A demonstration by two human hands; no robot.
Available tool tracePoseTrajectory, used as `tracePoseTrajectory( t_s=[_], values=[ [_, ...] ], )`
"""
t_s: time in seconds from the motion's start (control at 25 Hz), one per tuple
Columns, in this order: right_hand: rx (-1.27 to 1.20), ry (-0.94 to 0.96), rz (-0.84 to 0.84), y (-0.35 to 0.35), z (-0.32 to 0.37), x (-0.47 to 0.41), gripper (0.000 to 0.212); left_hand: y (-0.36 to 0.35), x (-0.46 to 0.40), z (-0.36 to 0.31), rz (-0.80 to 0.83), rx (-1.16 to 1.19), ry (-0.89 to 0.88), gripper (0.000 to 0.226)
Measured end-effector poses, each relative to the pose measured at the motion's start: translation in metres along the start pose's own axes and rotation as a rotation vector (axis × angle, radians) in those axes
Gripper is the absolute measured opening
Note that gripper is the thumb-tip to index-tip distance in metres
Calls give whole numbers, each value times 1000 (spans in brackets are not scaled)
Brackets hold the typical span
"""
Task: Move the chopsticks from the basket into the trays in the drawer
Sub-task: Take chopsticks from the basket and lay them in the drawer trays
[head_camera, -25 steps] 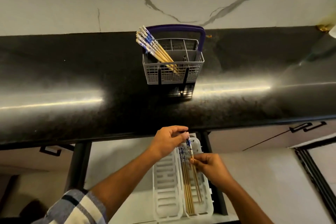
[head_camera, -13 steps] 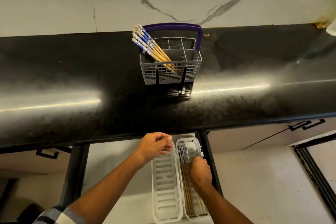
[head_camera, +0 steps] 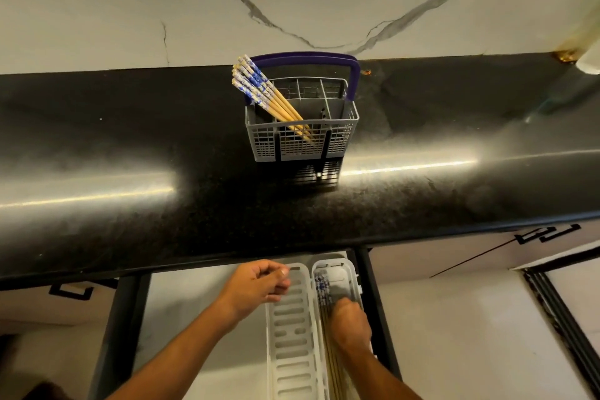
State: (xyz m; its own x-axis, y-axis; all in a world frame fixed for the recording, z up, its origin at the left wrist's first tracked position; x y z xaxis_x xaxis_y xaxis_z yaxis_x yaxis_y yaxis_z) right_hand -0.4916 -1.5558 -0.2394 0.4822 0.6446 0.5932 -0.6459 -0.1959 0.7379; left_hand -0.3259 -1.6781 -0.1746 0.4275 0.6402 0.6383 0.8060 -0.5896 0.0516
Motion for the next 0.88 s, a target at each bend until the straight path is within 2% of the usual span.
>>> tracePoseTrajectory(
  t_s=[0.24, 0.4, 0.88],
  values=[
    [5, -37, -14, -4, -8, 1, 17, -2, 0, -6, 13, -33, -34, 17],
    [18, 12, -63, -3, -7, 0, 16, -1, -1, -9, 14, -21, -29, 17],
    [53, 56, -22, -7, -3, -1, 20, 1, 0, -12, 10, 31, -18, 17]
  ],
)
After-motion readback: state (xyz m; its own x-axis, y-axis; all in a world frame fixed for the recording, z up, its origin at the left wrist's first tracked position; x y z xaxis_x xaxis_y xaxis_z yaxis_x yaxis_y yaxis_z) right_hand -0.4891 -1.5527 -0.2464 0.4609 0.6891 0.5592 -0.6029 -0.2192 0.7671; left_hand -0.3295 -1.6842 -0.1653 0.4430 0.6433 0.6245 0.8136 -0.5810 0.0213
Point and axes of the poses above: each hand's wrist, its own x-axis away from the middle knuckle, its own y-axis out of the back of the hand, z = x × y, the point moved 4 cm from there along -x, towards the middle knuckle, and after that the axes turned 6 degrees about y, right-handed, at the moved point
